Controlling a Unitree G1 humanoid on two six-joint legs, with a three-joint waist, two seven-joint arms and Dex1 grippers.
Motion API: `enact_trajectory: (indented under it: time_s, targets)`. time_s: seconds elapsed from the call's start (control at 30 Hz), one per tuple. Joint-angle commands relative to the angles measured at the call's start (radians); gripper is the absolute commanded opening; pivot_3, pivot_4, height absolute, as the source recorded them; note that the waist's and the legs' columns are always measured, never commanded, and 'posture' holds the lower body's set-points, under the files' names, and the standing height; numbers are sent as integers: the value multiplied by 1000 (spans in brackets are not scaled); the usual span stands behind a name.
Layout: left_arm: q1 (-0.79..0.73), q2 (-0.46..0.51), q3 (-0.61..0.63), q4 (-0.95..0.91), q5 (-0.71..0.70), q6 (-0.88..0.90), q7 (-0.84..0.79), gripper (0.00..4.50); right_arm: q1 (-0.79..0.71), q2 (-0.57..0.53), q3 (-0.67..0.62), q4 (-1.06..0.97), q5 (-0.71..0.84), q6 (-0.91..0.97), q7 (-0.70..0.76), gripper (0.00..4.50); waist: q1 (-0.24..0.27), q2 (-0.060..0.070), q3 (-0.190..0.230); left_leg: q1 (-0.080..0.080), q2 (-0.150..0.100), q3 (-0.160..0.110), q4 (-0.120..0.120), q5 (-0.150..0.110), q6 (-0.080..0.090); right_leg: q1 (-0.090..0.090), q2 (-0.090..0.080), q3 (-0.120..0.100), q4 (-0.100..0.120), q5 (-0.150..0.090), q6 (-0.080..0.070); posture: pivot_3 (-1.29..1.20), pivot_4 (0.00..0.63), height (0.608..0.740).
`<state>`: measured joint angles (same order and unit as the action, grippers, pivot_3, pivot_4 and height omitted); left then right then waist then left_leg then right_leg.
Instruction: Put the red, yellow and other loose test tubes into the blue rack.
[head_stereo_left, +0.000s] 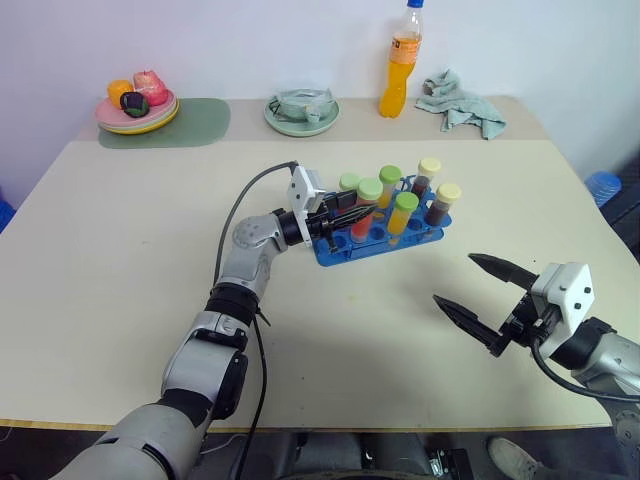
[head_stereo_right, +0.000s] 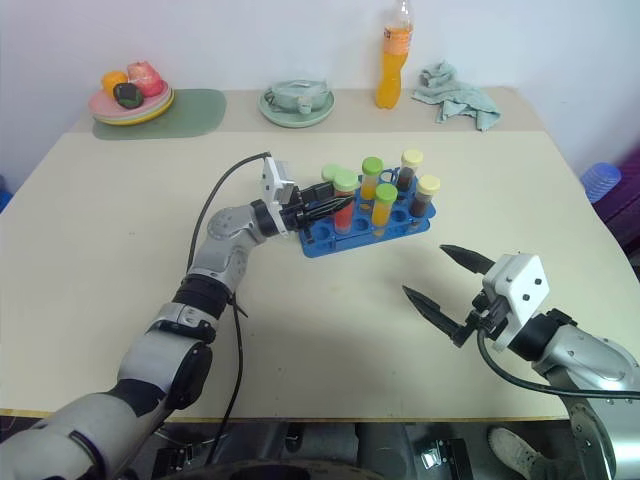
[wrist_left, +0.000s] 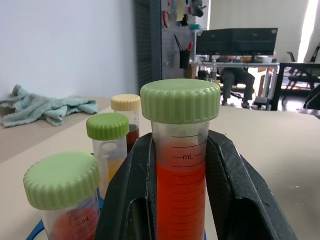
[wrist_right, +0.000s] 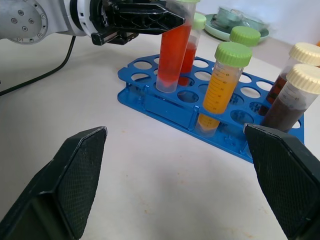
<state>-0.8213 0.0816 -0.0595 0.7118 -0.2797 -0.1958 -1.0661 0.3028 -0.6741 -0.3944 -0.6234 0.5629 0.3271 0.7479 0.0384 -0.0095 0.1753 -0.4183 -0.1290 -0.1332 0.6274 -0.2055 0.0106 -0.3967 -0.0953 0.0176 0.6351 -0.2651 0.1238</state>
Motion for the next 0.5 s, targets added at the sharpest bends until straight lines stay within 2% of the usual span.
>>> enact_trajectory:
  time_s: [0.03,0.5]
  targets:
    - [25,14,-20,14,28,38,-13,736,-7,3,-5,-30,8,-10,-5,4500,0,0,0,0,0,0,0,0,0,0,0,0,0,0,0,0,150,739]
    - [1,7,-13,14,26,68,10,736,-22,1,6,-16,3,-13,-4,4500,0,0,0,0,0,0,0,0,0,0,0,0,0,0,0,0,150,739]
